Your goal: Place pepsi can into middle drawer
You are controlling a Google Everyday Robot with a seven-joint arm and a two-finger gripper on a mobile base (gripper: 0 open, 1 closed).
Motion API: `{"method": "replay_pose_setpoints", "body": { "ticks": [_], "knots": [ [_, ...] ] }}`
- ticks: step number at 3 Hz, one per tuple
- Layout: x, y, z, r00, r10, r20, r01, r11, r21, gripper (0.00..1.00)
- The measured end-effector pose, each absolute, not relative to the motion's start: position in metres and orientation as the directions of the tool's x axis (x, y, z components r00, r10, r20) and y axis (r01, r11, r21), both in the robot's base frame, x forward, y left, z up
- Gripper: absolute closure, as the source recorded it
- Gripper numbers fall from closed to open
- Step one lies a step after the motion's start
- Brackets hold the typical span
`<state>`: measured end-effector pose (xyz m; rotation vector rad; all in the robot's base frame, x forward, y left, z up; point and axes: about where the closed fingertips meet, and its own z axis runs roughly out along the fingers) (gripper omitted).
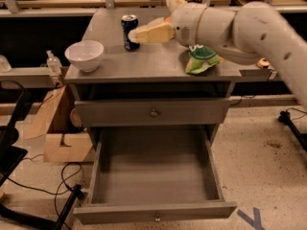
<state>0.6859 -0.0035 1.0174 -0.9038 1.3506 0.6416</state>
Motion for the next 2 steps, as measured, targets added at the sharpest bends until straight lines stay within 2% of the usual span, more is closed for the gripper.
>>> {"method": "replay_pose_setpoints", "body": {
  "ticks": [1,2],
  "knots": [
    [0.733,0.011,0.977,0.091,-0.103,-0.99,-0.835,0.535,-0.132,0.0],
    [0.792,0.021,0.923,-0.006,-0.193,-0.981,-0.822,0.56,-0.105,0.0]
  ]
}}
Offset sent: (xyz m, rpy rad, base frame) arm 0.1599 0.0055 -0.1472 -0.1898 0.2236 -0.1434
